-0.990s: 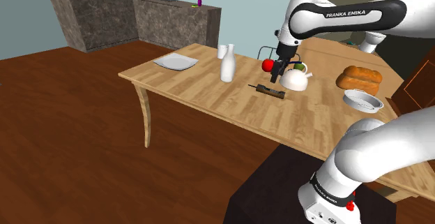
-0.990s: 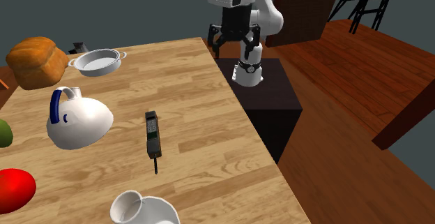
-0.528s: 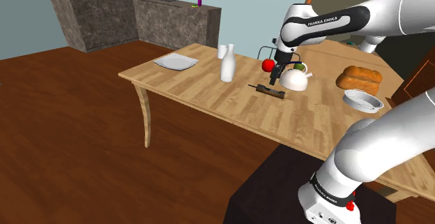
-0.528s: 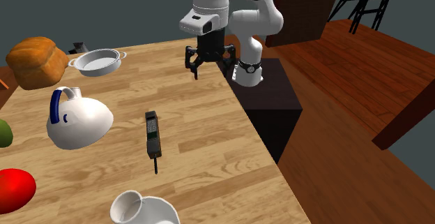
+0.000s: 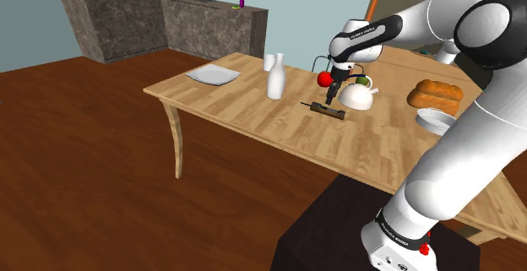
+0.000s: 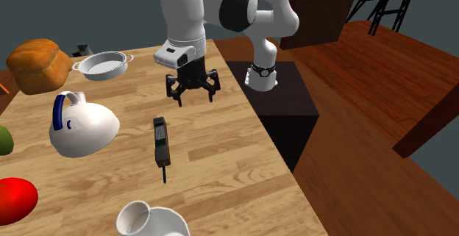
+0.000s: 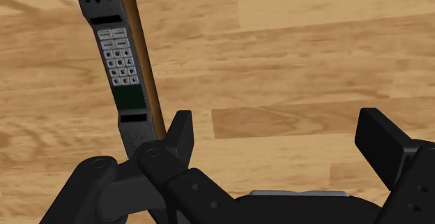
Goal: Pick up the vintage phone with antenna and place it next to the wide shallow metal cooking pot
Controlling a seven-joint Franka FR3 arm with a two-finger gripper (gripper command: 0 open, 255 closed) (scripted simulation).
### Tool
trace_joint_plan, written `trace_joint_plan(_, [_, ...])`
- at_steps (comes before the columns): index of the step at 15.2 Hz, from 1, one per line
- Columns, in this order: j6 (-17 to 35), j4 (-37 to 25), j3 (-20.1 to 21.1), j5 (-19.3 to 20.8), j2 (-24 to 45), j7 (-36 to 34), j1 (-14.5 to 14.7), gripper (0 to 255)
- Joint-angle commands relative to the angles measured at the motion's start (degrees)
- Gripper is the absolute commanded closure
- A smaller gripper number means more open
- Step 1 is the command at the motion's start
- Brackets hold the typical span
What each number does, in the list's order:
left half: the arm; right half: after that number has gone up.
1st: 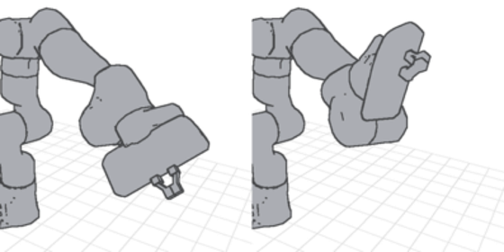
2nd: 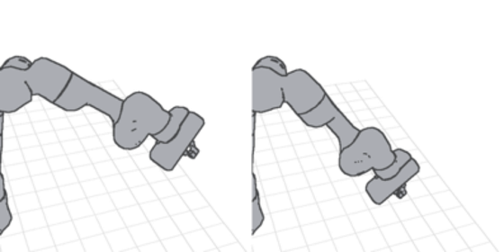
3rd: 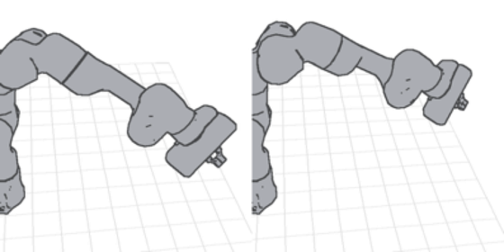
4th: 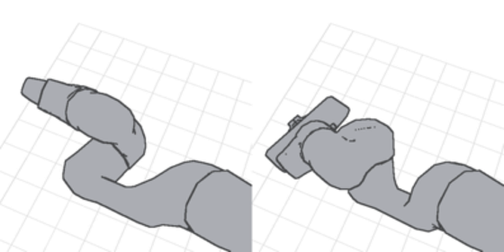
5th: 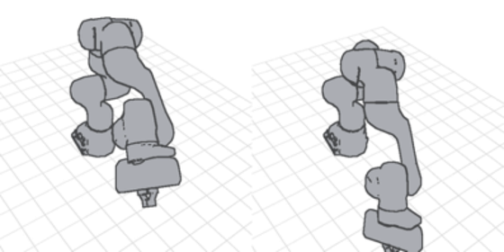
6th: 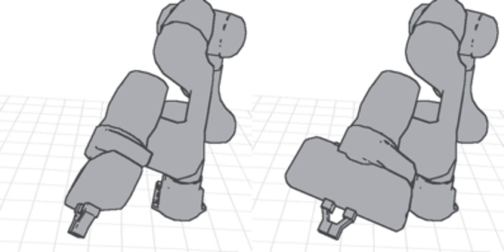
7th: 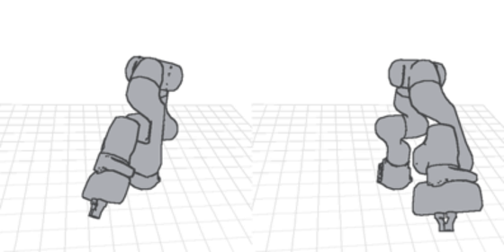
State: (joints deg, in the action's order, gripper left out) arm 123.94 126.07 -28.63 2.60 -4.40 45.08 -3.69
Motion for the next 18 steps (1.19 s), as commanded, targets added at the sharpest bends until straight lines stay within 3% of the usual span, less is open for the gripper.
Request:
trace_joint_plan(1, [1.68,-2.55,-1.29,-3.02,4.88,4.47,-0.44,0])
trace_joint_plan(8, [2.92,-15.47,-1.05,-14.39,22.31,18.22,-5.85,0])
trace_joint_plan(12, [1.93,-23.84,0.83,-18.59,30.93,23.18,-10.09,0])
trace_joint_plan(18, [5.30,-22.90,1.89,-20.20,33.59,24.17,-10.80,0])
